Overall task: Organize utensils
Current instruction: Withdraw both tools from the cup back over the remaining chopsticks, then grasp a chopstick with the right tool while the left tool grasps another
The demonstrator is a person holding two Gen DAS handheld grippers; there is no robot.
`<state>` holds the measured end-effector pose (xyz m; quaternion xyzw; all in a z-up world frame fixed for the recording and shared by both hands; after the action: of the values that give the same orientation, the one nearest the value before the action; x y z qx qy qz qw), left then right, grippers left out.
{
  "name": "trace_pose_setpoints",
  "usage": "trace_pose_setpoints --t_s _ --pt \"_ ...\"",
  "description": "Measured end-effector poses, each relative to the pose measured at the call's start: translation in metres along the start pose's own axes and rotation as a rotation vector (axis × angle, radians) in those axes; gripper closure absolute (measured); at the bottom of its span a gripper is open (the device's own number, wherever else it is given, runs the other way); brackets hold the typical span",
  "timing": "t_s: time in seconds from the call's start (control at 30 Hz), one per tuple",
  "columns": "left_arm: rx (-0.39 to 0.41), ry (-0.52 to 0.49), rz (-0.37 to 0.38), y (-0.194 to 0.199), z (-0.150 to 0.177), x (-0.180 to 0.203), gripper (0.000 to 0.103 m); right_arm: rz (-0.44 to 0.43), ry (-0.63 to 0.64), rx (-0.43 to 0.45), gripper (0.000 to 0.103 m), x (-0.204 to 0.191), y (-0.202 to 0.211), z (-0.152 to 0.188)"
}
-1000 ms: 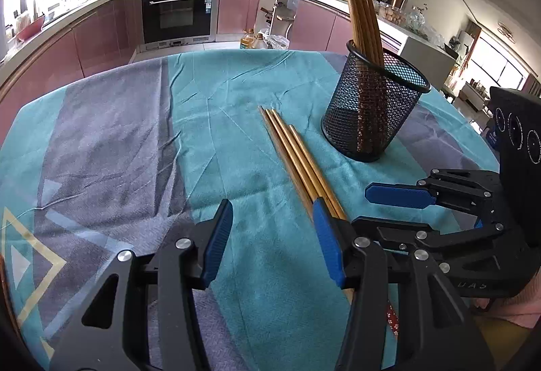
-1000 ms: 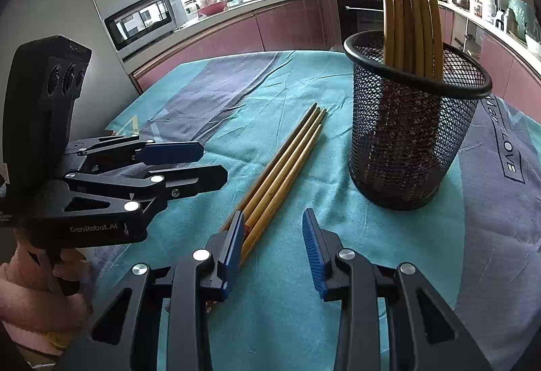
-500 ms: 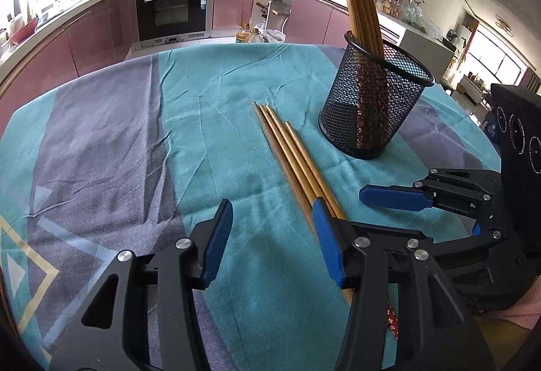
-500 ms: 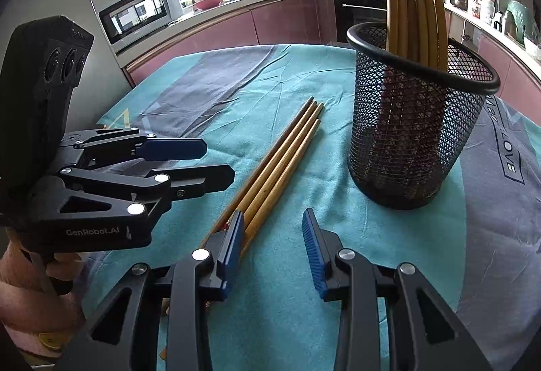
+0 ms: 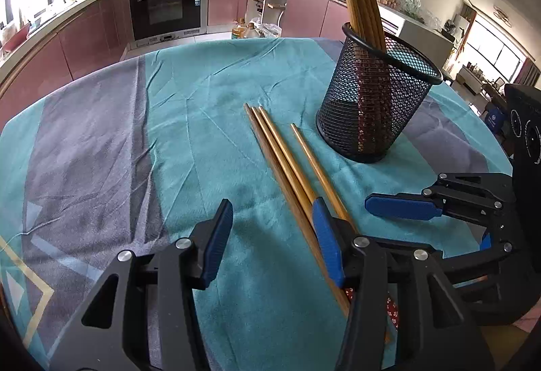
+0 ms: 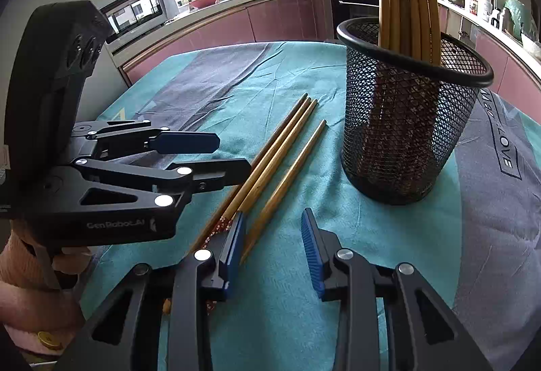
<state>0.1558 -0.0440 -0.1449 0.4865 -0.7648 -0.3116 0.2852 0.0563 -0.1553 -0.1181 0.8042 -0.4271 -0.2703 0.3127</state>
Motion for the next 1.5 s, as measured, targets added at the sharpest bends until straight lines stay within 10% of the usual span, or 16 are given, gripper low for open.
trace_pose_setpoints --t_s 0.87,1.17,1.5 --pt "-0.029 -0.012 -0.021 -0.011 -0.005 -0.003 0.069 0.021 0.006 -0.01 0.073 -0.004 -0.005 -0.006" --pt "-0.022 0.028 0.018 -0.013 -0.006 -0.003 0.093 0.015 -0.04 -0.003 0.087 0.003 -0.008 -0.008" --pt "0.01 0.116 0.011 -0.006 0.002 -0.01 0.096 -0.041 -0.136 0.005 0.096 0.015 -0.005 -0.007"
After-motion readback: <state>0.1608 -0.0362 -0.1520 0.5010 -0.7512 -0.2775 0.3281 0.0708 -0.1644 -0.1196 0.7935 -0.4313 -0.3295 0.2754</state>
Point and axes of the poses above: each gripper's, at about its wrist camera, not at the fingertips, and y roughly against the way its jaws point, x to its right, z to its underside, the point moved 3 cm from there along -y, roughly the way its jaws point, and after that the axes turned 2 degrees about x, right-handed, at the moved point
